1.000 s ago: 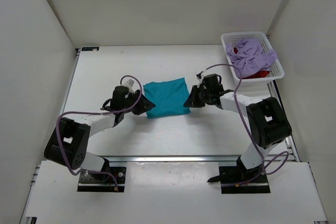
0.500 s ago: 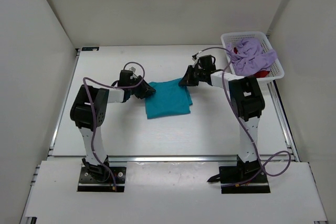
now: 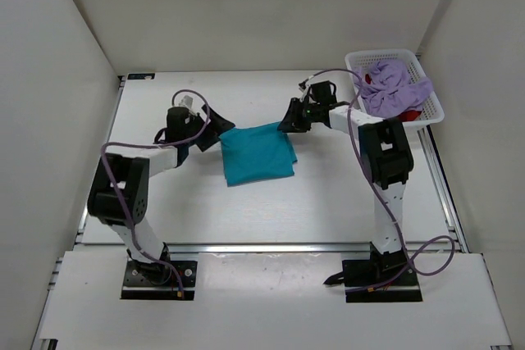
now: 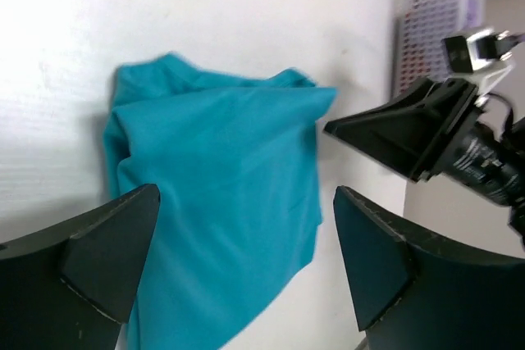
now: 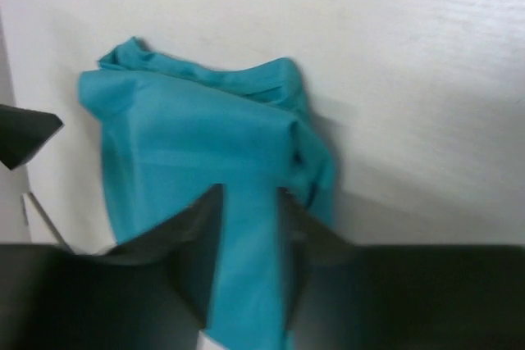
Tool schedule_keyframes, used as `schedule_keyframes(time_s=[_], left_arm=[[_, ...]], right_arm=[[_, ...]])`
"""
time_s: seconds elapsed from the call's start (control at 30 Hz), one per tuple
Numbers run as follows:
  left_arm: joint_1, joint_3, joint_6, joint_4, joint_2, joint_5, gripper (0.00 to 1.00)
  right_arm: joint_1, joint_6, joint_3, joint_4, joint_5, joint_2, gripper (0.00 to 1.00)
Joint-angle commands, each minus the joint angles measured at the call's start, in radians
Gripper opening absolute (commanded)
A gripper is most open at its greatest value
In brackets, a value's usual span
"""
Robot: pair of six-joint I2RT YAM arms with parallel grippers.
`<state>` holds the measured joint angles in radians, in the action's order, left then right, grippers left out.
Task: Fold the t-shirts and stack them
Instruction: Fold the long partially folded tshirt into a neat square, then put the neatly folded tshirt into the corner of the board with the left arm
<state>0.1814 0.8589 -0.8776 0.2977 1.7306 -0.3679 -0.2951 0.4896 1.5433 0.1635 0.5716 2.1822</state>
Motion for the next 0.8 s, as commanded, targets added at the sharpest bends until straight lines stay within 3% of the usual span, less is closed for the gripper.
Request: schedule_keyframes(time_s=[0.0,0.13,0.17,0.2,0.23,0.3,0.37,0.43,0.57,0.67,0.73,0.77], left_arm=[[-0.034,-0.003,0.094,-0.066,-0.132,0.041,0.98],[-0.046,-0.046,0.164,-0.165,-0.167,0.062,0.98],[-0.039,-0.055,0.175,-0.179,-0.172,0.081,0.84],[-0.027,-0.073,0.187,-0.202,-0.18,0.087,0.59],[-0.023,-0.077,0.195,-0.23,-0.171,0.089,0.48],[-0.004,-0.077,0.216,-0.284,-0.14,0.093,0.43],[0.012,-0.103,0.221,-0.285,-0.125,0.096,0.46],[0.029,-0.119,0.226,-0.281,-0.099,0.092,0.59],[0.049,-0.103,0.224,-0.264,-0.026,0.081,0.73],[0.072,-0.087,0.197,-0.212,0.023,0.064,0.64],[0.114,-0.049,0.169,-0.175,0.081,0.028,0.44],[0.119,-0.026,0.149,-0.146,0.113,0.023,0.41]], right_arm=[[-0.022,-0.025,-0.026,-0.019,0.002,-0.18,0.36],[-0.036,-0.013,-0.222,-0.076,-0.019,-0.356,0.51],[-0.039,0.0,-0.308,-0.122,-0.029,-0.43,0.54],[-0.039,0.006,-0.346,-0.157,-0.036,-0.506,0.55],[-0.047,0.029,-0.43,-0.192,-0.032,-0.571,0.57],[-0.047,0.035,-0.544,-0.251,-0.03,-0.661,0.6],[-0.053,0.044,-0.679,-0.275,-0.042,-0.748,0.61],[-0.059,0.066,-0.776,-0.311,-0.059,-0.852,0.61],[-0.05,0.089,-0.942,-0.357,-0.041,-0.958,0.63],[-0.047,0.102,-0.994,-0.384,-0.036,-1.003,0.63],[-0.047,0.099,-1.009,-0.403,-0.026,-1.001,0.63],[-0.049,0.109,-1.017,-0.398,-0.027,-0.998,0.62]])
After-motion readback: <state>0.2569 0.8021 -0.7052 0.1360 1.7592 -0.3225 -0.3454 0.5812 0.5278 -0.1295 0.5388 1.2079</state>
